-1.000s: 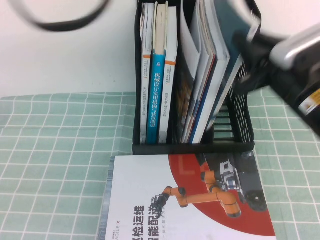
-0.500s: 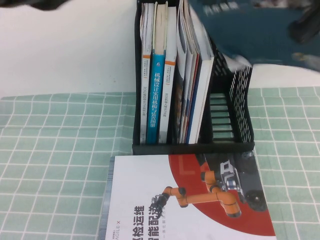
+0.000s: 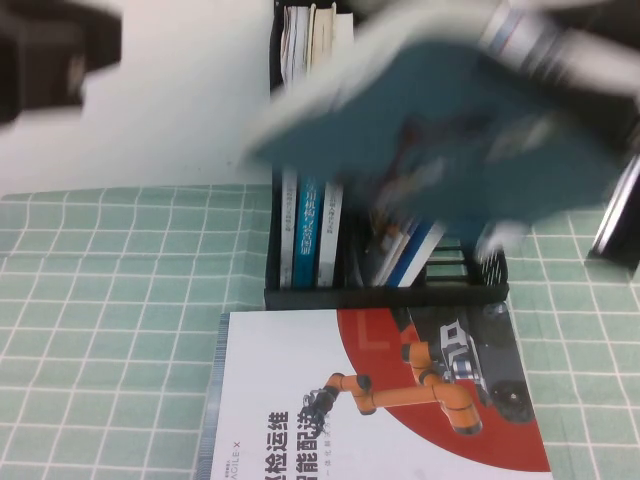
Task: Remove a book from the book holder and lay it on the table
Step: Place the picked book on the book
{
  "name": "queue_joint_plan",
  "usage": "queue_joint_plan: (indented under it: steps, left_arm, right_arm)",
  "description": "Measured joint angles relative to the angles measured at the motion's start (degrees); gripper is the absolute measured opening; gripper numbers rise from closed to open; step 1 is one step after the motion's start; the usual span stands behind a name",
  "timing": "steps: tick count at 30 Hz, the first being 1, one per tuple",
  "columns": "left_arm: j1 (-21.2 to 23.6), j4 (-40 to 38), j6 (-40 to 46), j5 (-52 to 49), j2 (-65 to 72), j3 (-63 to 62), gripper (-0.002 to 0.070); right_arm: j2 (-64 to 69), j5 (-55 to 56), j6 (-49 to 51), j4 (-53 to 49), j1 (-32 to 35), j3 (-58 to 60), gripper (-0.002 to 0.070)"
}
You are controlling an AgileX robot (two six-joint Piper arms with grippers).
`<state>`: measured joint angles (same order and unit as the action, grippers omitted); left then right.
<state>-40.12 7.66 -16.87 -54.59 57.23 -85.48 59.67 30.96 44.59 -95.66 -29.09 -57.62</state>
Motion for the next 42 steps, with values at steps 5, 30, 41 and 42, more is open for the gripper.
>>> queue_joint_plan:
  steps: [5,30,41,42]
  left_arm:
    - [0.0,0.0,-4.3,7.4,-8.1,11.9,-0.0003]
    - [0.0,-6.3,-8.8,15.4,-20.4,31.3,-0.0003]
    - [0.0,-7.2,-8.8,15.4,-20.4,31.3,-0.0003]
    - [0.0,-7.2,-8.8,15.4,-20.4,31.3,-0.0003]
  right_arm:
    - [3.3,-2.5,6.6,-5.0,-6.1,4.6,0.0132]
    - [24.8,-34.5,14.2,-5.5,-39.1,14.4,0.0132]
    - [33.6,-40.0,28.2,-4.2,-45.3,14.6,0.0132]
    - [33.9,-41.5,28.0,-4.2,-45.8,14.6,0.0132]
